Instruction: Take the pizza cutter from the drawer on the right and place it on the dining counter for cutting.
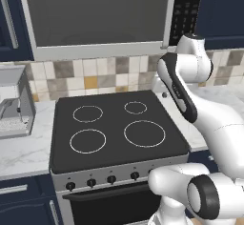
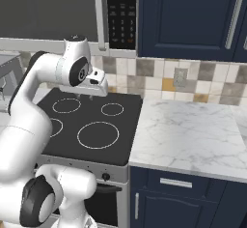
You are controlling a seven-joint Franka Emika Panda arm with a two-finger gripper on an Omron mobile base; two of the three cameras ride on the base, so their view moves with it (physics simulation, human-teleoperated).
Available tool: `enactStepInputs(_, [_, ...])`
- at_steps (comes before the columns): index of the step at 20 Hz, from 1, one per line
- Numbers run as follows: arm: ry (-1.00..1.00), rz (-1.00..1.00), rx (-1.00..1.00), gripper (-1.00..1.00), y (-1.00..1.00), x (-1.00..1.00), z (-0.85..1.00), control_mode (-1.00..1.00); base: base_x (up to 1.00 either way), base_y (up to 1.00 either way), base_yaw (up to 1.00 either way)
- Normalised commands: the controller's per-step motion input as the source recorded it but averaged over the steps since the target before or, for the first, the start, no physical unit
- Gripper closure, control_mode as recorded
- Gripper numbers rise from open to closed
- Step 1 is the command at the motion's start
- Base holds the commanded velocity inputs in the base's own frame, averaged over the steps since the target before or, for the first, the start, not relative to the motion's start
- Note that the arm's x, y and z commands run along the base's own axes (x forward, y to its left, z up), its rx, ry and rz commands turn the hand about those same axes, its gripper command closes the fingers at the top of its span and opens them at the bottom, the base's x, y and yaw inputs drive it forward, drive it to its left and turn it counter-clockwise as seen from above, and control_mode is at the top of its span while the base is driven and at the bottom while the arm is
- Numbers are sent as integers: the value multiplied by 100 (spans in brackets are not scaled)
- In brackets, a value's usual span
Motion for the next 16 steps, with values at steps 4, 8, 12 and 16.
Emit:
enactStepInputs(4, [0, 0, 0, -100, -13, -2, 0, -100, 0, 0, 0])
enactStepInputs(8, [0, 0, 1, -100, -41, -9, 0, -100, 0, 0, 0])
enactStepInputs(12, [0, 0, 1, -100, -74, -19, 0, -100, 0, 0, 0])
enactStepInputs(16, [0, 0, 0, -100, -74, -21, 0, -100, 0, 0, 0])
